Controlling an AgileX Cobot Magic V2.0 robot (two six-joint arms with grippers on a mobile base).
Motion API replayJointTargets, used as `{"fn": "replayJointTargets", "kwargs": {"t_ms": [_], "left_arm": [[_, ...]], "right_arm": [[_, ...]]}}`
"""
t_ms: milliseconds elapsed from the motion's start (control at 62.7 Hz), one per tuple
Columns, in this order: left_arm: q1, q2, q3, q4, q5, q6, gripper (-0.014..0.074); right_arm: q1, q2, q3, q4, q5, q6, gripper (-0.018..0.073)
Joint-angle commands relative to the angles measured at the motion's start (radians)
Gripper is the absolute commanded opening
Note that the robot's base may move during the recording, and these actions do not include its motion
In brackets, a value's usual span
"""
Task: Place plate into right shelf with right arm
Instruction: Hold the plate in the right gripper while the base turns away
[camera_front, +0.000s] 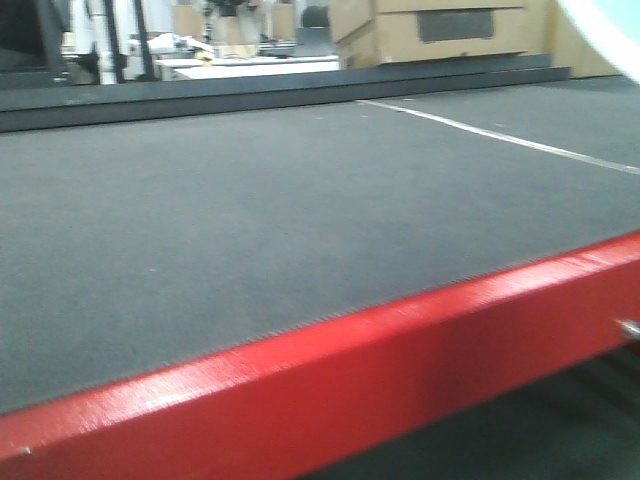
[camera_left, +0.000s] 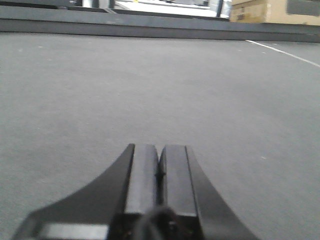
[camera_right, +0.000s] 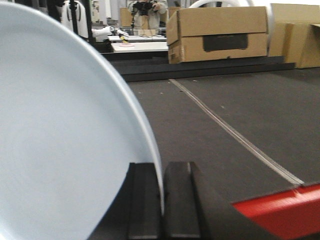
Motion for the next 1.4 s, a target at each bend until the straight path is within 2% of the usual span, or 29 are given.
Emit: {"fn": "replayJointTargets", "kwargs": {"t_ms": [0, 1388], "left_arm": [[-0.002, -0.01, 0.01, -0.008, -0.09, -0.007, -0.0128], [-0.002, -0.01, 0.01, -0.008, -0.09, -0.007, -0.0128]], "right_arm": [[-0.004, 0.012, -0.029, 0.005, -0.098, -0.005, 0.0054], [-0.004, 0.012, -0.029, 0.005, -0.098, -0.005, 0.0054]]}}
